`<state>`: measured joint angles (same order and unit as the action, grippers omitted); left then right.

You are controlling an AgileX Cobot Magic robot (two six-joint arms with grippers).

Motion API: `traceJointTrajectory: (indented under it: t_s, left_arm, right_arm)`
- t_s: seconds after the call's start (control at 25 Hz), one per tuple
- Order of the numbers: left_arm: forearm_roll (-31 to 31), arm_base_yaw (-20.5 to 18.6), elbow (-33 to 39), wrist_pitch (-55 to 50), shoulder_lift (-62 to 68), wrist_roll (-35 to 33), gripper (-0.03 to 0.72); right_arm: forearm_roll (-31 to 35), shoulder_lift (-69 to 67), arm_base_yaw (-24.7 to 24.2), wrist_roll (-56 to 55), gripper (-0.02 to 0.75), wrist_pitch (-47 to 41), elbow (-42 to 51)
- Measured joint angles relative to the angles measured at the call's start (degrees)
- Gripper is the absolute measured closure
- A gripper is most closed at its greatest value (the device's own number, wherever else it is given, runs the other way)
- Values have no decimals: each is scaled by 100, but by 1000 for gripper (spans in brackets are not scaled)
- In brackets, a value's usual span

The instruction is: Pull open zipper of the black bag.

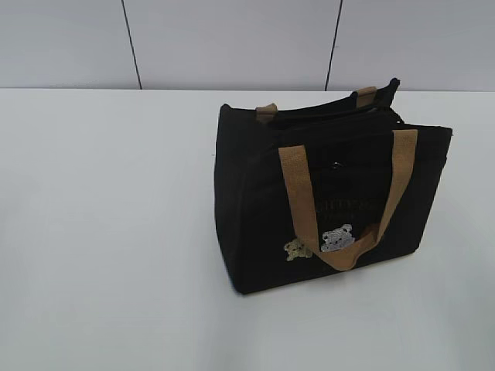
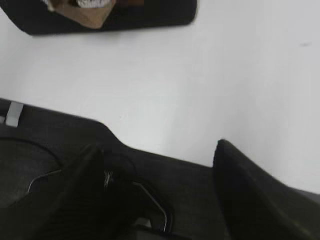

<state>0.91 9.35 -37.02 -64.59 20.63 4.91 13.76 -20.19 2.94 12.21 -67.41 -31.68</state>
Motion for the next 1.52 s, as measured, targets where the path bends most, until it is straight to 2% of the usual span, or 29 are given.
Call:
traceJointTrajectory:
  t_s: [0.36,0.56,1.08,1.52]
  left_arm:
    - [-4,0,444,53,-2038,-117,270]
    - [0,0,596,301,-2096,-130,271]
    - [0,0,627,337,-2096,-130,272]
    - [0,0,627,341,-2096,-134,272]
  right_arm:
    - [1,1578,0,280,223,424,446]
    - [-31,2040,0,319,223,440,483]
    - [-448,2061,0,-25,223,442,495]
    - [-1021,2061,0,-781,223,442,495]
